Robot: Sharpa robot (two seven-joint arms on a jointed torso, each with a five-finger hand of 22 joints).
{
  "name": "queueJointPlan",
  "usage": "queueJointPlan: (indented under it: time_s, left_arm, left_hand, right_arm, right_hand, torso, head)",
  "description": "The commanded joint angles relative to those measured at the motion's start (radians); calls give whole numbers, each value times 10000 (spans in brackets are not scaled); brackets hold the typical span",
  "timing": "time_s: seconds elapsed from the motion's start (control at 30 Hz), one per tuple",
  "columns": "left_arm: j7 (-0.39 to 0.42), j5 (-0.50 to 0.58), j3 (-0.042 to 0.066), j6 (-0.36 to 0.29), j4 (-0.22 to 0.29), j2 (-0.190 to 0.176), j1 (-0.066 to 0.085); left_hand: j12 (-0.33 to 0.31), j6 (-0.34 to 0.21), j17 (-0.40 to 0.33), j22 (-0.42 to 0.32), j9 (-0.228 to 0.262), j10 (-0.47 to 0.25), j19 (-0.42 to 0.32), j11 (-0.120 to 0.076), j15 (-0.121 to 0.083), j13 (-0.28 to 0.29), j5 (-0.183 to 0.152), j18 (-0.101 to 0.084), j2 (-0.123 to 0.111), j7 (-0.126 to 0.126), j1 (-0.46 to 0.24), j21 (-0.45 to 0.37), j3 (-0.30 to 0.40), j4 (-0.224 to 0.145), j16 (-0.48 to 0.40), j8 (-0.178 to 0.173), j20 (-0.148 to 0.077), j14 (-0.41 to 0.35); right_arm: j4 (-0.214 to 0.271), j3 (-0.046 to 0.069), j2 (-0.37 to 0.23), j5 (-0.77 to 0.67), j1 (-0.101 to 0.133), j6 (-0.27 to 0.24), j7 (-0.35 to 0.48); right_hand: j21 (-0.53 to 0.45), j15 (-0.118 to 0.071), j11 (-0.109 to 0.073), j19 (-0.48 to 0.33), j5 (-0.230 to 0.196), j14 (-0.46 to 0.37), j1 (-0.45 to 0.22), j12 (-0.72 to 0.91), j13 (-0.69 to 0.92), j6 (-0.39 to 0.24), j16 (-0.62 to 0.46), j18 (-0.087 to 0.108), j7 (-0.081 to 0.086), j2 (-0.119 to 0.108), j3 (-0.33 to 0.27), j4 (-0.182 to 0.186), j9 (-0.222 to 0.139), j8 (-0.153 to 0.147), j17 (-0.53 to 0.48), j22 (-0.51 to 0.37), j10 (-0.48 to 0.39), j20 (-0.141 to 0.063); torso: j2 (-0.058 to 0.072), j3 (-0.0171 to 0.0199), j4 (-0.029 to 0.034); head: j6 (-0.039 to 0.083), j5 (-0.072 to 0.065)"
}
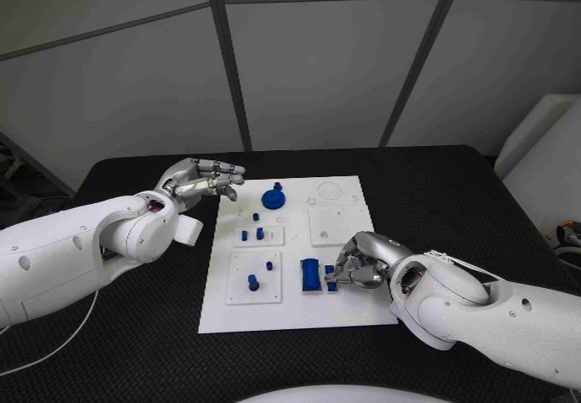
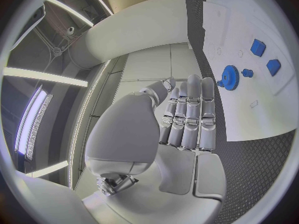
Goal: Assemble the parts on the task board
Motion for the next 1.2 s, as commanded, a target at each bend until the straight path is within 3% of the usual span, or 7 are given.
queueJointPlan:
  time_s: [0.03,0.43,0.67,0.77,0.87,1.07,1.2]
  left_arm:
    - [31,14,6,112,-2,12,10]
    - [46,14,6,102,-11,16,-3]
    - [173,292,4,18,-21,33,-28]
    - [359,543,1,-41,-44,64,-80]
    - [636,917,0,-148,-115,157,-132]
    - [1287,1661,-1,-512,-433,398,-221]
    - [1716,2198,1,-783,-856,695,-268]
  left_hand:
    - [61,-60,-9,-9,-1,-57,-36,15,56,-2,-12,-98,39,1,-86,-35,-74,0,-56,42,57,10]
    - [61,-60,-9,-9,-1,-57,-36,15,56,-2,-12,-98,39,1,-86,-35,-74,0,-56,42,57,10]
    - [88,-68,-17,-39,-1,-72,-37,17,65,-2,-18,-101,18,-1,-130,-68,-114,23,-61,48,66,-5]
    - [148,-73,-94,-166,1,-99,-142,6,92,-3,-12,-103,-9,-11,-216,-240,-185,85,-205,71,97,-165]
    - [234,-53,-420,-616,5,-118,-640,27,206,-14,-42,-129,-47,-42,-372,-882,-344,228,-887,133,232,-677]
    - [-396,6,-1512,-2595,-4,143,-1897,106,499,-168,-225,-77,-114,-88,-391,-3145,-136,495,-3567,107,840,-703]
    - [-1090,61,-1914,-3607,-6,396,-2369,142,719,-175,-303,-60,-161,-128,-379,-4119,27,623,-4962,-55,1077,-811]
  right_arm:
    - [52,-9,-35,-212,2,3,45]
    - [401,-6,-299,166,4,-725,912]
    - [172,0,-402,1776,80,-1307,2973]
    - [-370,2,-310,3344,270,-1249,4253]
    - [-1183,4,-76,5471,515,-829,5621]
    - [-3060,18,721,8807,999,66,7544]
    - [-4426,298,1434,10160,1175,521,8334]
  right_hand:
    - [0,-84,-42,33,40,906,116,-13,209,-30,44,-117,-33,-17,-19,-71,13,47,2015,429,50,-28]
    - [-263,-28,42,-188,62,836,-87,-555,-163,-197,-153,-46,74,-97,-252,102,-21,-33,1722,139,-218,1]
    - [-2859,293,423,-2192,300,148,87,-3834,-2514,-1073,-2058,567,554,-220,-620,363,-317,-674,-605,-2577,-1938,327]
    - [-4810,430,583,-3471,373,-393,481,-5868,-4064,-1293,-3719,978,686,-37,-636,381,-463,-947,-2301,-4495,-3032,428]
    - [-6456,741,899,-4490,350,-2141,1238,-7253,-5188,-1679,-7705,1074,973,209,-475,270,-702,-1302,-5871,-5767,-4006,680]
    - [-8629,1321,1336,-5540,137,-3567,2421,-9695,-8218,-1621,-10737,1044,1249,424,-132,237,-1347,-1784,-7456,-7176,-4048,1261]
    - [-9766,1638,1425,-5790,113,-3969,2727,-10534,-9826,-1291,-12537,1066,1266,446,47,374,-1804,-2155,-8731,-7995,-3522,1636]
  torso:
    - [-14,2,-7]
    - [-32,-10,-4]
    - [-96,-42,-8]
    - [-196,-77,-36]
    - [-324,-134,-71]
    - [-522,-188,-165]
    - [-636,-202,-158]
  head:
    - [1,6]
    - [98,1]
    - [247,-2]
    - [326,1]
    - [436,-29]
    - [691,22]
    - [868,4]
